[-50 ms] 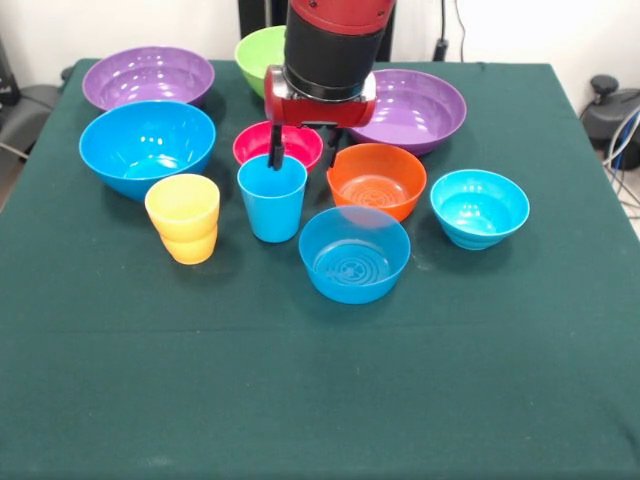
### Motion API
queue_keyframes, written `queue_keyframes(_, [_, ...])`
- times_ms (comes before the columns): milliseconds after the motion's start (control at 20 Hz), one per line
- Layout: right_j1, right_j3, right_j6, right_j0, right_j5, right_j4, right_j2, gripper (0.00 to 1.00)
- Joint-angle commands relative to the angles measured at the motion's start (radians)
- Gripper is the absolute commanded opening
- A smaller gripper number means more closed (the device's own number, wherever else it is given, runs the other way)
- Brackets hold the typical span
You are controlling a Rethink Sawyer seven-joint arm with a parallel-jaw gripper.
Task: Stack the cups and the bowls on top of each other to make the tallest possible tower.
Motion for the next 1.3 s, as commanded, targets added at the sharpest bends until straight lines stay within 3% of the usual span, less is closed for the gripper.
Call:
queue_keyframes(50, [0.037, 0.019, -0.111, -0.021, -0.03, -0.098, 0.042, 1.0])
queue_keyframes(700, [0.032, 0.147, -0.069, -0.062, -0.19, -0.114, 0.052, 1.0])
queue_keyframes(1300, [0.044, 0.105, -0.008, -0.003, -0.128, -0.079, 0.042, 1.0])
